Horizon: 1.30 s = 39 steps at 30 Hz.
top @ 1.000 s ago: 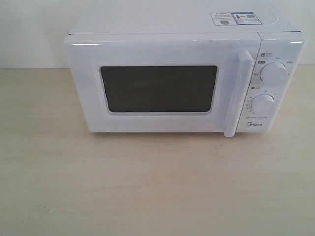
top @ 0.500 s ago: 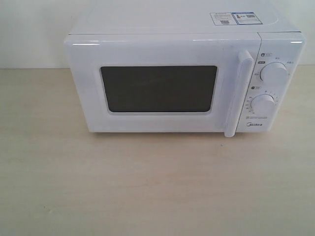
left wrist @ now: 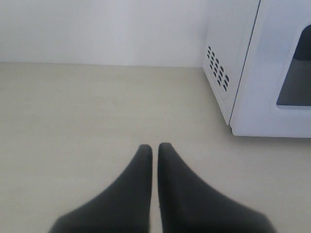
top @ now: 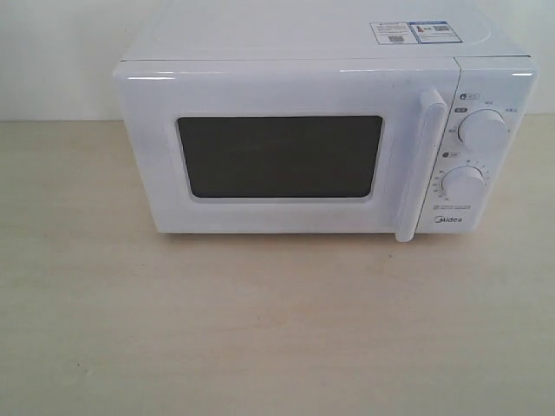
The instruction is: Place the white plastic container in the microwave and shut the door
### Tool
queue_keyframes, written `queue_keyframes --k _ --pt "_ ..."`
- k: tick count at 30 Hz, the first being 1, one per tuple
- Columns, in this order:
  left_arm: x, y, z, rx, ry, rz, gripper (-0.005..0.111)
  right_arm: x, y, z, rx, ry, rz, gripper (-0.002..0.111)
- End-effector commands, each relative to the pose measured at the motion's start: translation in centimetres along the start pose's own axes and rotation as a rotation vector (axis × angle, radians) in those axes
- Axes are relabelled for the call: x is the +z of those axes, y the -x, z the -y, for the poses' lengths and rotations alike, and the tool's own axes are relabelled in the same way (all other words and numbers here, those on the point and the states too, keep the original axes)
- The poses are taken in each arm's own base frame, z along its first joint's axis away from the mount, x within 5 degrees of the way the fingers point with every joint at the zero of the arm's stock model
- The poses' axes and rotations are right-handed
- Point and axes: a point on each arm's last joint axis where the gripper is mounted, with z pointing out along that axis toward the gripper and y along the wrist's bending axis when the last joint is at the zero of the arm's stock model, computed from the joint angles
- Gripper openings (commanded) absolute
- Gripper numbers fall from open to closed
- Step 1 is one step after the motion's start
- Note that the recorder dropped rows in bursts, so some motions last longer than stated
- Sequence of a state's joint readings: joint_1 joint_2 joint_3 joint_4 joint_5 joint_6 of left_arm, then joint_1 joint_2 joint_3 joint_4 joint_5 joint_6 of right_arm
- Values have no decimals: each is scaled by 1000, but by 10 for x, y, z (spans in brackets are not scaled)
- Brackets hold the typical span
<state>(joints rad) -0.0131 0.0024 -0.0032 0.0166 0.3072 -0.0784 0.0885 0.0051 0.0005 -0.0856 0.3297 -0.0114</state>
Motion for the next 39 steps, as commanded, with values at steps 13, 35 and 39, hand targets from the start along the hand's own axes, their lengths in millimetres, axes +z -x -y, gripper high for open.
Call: queue_keyframes --k 13,35,39 --pt "0 -1 0 -9 2 1 4 0 1 -2 260 28 6 0" --pt "0 -1 0 -9 2 3 4 0 0 -2 258 27 4 0" --pt "0 -1 0 -9 2 3 4 0 0 -2 258 27 4 0"
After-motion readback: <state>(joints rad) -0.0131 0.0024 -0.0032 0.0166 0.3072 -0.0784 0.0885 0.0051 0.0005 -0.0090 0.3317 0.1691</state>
